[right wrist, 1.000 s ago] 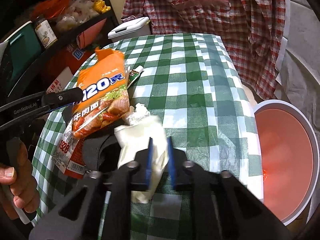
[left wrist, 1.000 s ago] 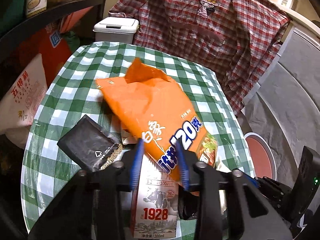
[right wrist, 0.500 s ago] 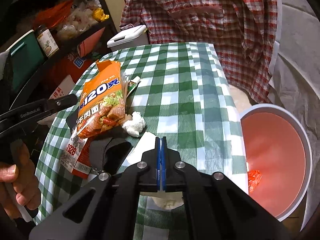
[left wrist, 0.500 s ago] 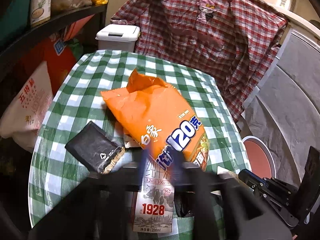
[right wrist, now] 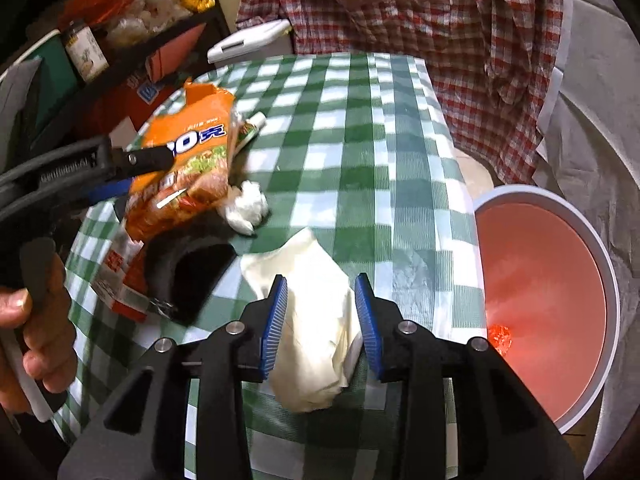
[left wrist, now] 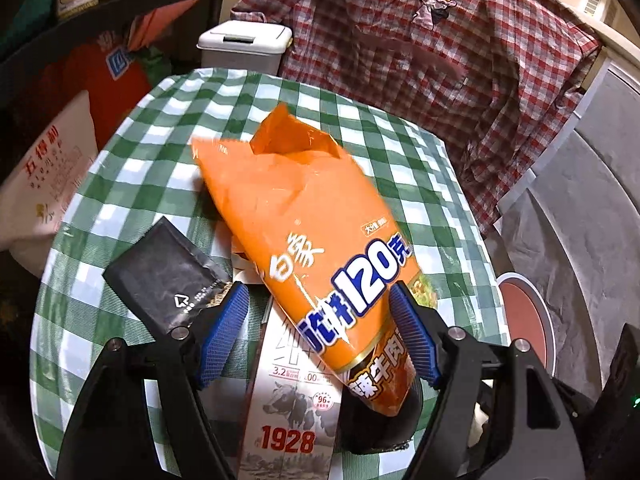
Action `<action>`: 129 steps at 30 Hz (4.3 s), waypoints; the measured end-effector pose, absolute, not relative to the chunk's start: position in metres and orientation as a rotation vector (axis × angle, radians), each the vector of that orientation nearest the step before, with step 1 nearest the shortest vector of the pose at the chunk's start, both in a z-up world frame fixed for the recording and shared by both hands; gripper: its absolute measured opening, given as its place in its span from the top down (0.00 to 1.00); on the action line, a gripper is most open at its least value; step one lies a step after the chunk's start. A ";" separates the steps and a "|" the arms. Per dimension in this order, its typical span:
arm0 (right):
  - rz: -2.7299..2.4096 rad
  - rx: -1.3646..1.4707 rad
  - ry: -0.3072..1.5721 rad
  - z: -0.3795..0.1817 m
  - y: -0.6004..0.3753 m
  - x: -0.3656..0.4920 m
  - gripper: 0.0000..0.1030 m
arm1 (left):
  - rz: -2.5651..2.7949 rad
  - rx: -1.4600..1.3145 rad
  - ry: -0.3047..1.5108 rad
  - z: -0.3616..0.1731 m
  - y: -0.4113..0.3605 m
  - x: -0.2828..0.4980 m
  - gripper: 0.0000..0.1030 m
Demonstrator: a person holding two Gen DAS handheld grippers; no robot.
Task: Collect trash
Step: 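Grasp the orange snack bag with the left tool while the right tool grasps the white napkin, then release the napkin into the pink bin with the right tool while the left tool lifts the snack bag, then carry the orange snack bag over the pink bin and open the left tool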
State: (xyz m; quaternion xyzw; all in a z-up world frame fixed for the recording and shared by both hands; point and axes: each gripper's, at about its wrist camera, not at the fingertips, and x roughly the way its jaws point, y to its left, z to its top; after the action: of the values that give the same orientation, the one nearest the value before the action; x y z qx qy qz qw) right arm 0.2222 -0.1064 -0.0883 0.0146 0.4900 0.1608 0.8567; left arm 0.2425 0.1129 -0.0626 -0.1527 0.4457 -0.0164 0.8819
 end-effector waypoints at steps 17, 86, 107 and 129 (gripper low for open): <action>0.345 0.049 0.962 -0.065 -0.116 0.218 0.98 | -0.057 -0.223 0.819 -0.029 0.098 0.230 0.96; 0.015 0.094 0.637 0.066 -0.303 0.181 0.98 | -0.341 -0.002 0.735 0.022 -0.117 0.175 0.97; 0.003 0.134 0.680 0.051 -0.313 0.202 0.82 | -0.378 0.022 0.821 -0.007 -0.147 0.198 0.85; 0.016 0.131 0.581 0.067 -0.304 0.190 0.74 | -0.369 -0.004 0.751 0.011 -0.124 0.188 0.66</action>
State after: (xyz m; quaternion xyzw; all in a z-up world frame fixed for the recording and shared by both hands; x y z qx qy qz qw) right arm 0.1900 -0.3036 0.0674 0.0643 0.2862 0.0077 0.9560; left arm 0.1878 -0.1237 0.0106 -0.0020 0.3647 -0.1793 0.9137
